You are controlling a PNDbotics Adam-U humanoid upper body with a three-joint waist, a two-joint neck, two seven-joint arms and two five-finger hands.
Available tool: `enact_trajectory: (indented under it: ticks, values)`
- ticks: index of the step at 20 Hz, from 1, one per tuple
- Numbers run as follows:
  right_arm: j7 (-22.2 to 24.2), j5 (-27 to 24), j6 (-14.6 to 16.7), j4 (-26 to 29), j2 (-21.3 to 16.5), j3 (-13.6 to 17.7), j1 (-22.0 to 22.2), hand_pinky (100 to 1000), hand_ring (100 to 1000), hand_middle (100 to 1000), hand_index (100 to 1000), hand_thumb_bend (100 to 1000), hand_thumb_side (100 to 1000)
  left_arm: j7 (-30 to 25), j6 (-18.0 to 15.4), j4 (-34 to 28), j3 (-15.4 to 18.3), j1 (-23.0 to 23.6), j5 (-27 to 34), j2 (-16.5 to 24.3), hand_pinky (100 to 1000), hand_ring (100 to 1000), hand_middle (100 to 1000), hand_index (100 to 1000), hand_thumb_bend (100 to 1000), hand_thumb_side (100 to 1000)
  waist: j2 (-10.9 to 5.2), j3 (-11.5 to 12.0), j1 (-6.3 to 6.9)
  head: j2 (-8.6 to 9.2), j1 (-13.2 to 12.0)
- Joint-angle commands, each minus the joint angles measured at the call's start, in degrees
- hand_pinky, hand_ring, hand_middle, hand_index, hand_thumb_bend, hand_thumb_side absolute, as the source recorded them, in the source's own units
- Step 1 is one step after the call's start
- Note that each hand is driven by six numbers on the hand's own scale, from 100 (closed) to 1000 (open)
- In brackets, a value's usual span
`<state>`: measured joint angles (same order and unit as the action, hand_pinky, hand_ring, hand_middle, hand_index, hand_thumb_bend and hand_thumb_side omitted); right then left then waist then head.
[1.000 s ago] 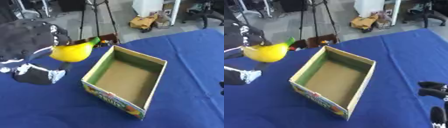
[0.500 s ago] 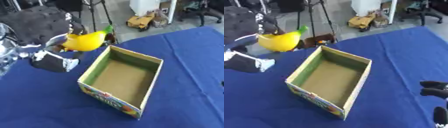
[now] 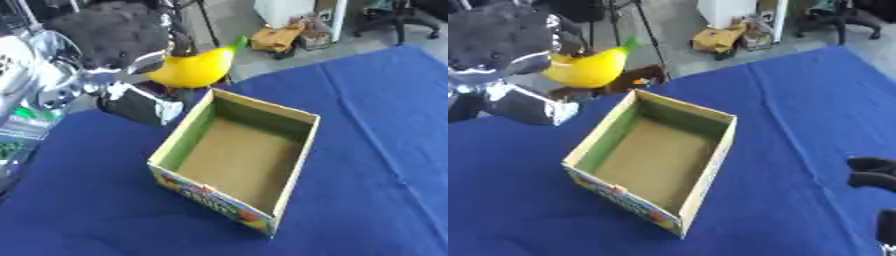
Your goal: Pick up objects on the table and place them in the box.
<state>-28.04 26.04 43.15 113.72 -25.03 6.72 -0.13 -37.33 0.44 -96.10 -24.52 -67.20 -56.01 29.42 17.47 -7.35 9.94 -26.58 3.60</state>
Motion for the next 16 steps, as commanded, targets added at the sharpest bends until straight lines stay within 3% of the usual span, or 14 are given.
enact_trajectory:
  ticks: [1, 7, 16]
  values:
    - [-5.16, -0.96, 5.38, 0.87, -1.66, 0.48, -0.69, 618, 676, 495, 689, 100, 944, 0.70, -0.21, 2.04, 0.33, -1.85, -0.47, -0.91, 595, 647, 599, 677, 100, 426, -0.79, -0.39, -0.38, 0.91, -0.36]
    - [-4.63, -1.88, 5.41, 0.87, -1.60, 0.63, -1.28, 619, 677, 495, 689, 100, 945, 1.48, -1.13, 6.42, -0.52, -2.39, -2.60, -4.59, 594, 645, 598, 675, 100, 423, -0.50, -1.35, -0.27, 1.74, -0.82]
    - [-3.91, -2.39, 5.29, 0.87, -1.11, 0.50, -1.84, 618, 677, 494, 689, 100, 948, 4.49, -3.27, 11.10, -2.33, -1.72, -10.52, -9.18, 605, 653, 601, 668, 100, 408, -0.01, -1.80, -0.35, 2.90, -1.45]
